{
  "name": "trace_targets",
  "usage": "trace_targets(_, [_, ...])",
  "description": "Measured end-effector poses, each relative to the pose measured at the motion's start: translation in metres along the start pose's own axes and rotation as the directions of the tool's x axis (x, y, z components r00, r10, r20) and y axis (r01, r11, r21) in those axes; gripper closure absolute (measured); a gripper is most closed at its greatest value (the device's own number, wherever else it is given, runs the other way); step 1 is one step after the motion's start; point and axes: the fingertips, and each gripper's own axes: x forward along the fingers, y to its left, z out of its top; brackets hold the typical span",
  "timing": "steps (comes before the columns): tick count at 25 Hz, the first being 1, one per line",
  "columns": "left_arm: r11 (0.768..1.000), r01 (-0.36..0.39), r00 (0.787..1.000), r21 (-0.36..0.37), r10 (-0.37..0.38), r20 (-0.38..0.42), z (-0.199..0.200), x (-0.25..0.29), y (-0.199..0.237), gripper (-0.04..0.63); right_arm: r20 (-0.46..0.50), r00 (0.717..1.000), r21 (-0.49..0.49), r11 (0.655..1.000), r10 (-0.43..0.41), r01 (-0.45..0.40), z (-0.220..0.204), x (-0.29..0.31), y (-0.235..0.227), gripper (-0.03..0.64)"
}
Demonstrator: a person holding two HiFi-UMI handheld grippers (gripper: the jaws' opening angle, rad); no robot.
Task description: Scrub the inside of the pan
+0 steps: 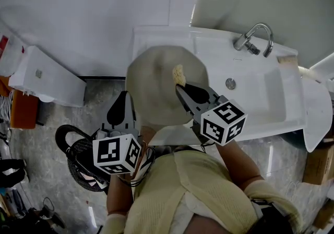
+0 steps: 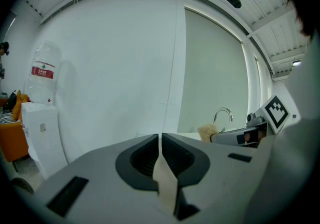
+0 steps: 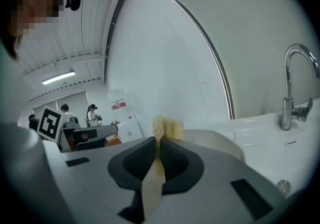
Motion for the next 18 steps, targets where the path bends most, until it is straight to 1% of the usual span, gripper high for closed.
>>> trace_targets(13, [1.000, 0.002, 0.999, 0.003, -0.002, -0.040, -0.010, 0.003, 0.004, 0.522, -0.007, 0.999, -0.015, 0.999, -0.051, 0.050, -0.004, 0.002, -0.007, 0.571])
trace_targets(18, [1.000, 0.011, 0.999, 0.011, -0.011, -0.051, -0.012, 0.005, 0.002, 0.520, -0.011, 0.999, -0.013, 0.999, -0.052, 0.052, -0.005, 0.002, -0.007, 0.571])
